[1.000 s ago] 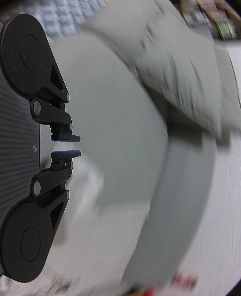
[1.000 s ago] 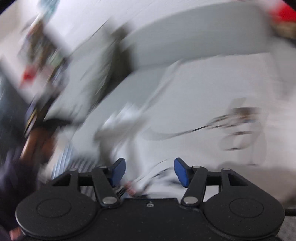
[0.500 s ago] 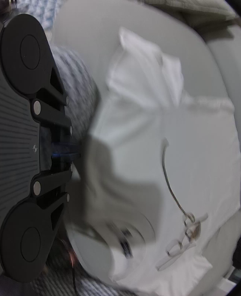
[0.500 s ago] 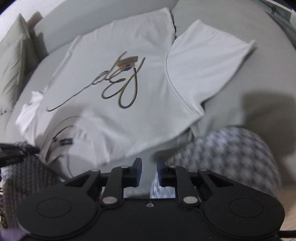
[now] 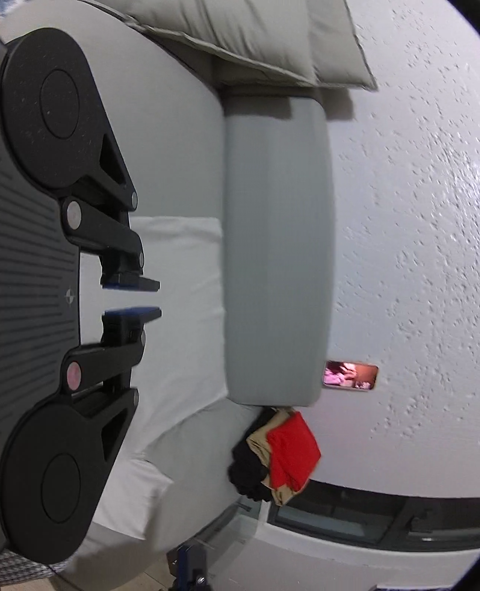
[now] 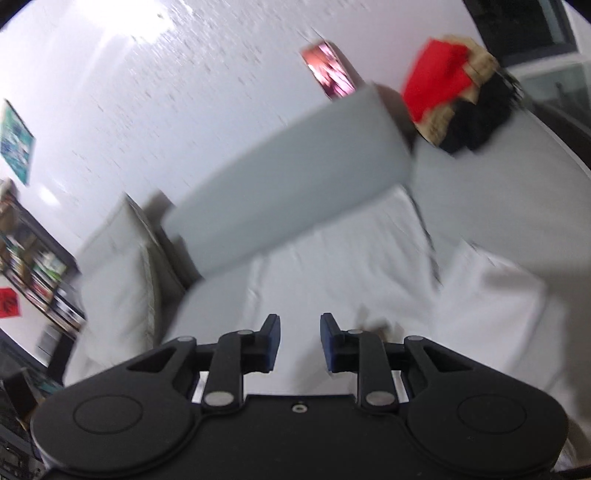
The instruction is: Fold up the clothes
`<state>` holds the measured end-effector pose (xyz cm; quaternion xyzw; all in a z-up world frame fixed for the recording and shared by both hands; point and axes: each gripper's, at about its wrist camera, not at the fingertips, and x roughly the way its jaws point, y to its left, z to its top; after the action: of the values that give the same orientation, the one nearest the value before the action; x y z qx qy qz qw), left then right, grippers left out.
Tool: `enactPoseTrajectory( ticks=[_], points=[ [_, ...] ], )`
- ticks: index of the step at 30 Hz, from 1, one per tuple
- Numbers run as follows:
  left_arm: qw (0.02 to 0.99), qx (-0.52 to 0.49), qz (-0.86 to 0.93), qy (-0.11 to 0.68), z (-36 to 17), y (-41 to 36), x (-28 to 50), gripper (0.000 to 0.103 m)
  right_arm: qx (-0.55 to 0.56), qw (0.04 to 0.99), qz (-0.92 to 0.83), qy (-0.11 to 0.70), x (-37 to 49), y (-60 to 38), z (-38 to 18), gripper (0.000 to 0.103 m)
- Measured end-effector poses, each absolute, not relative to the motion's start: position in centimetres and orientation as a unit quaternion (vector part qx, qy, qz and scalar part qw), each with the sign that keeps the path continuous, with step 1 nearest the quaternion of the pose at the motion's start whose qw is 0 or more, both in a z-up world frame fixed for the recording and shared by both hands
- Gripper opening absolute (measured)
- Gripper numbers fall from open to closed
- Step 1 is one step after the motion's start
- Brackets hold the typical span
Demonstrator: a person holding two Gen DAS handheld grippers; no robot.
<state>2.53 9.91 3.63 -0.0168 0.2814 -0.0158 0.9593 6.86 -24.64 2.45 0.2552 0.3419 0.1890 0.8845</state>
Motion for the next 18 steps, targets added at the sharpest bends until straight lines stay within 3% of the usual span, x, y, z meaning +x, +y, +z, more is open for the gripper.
enactPoseTrajectory(
  ticks=[6,8,15,16,18],
  points=[
    [0.934,-0.067,0.0,0.35,-4.6,11.7,9.6,0.018,0.217,0.9,0.149,0.347,13.6,-23.3,-2.8,0.025],
    [0.926,-0.082,0.012,0.367,-7.6,12.0,11.8,0.011,0.198,0.903,0.126,0.36,16.0,-22.9,-6.3,0.022],
    [0.902,-0.083,0.069,0.419,-15.9,12.6,17.7,0.01,0.158,0.871,0.134,0.446,22.9,-19.7,-17.7,0.021],
    [0.898,-0.09,0.084,0.421,-16.7,13.2,18.0,0.011,0.136,0.876,0.128,0.444,23.0,-19.5,-18.5,0.01],
    [0.895,-0.081,0.139,0.416,-16.9,14.5,17.9,0.011,0.098,0.897,0.077,0.425,22.5,-20.2,-18.9,0.004]
  ],
)
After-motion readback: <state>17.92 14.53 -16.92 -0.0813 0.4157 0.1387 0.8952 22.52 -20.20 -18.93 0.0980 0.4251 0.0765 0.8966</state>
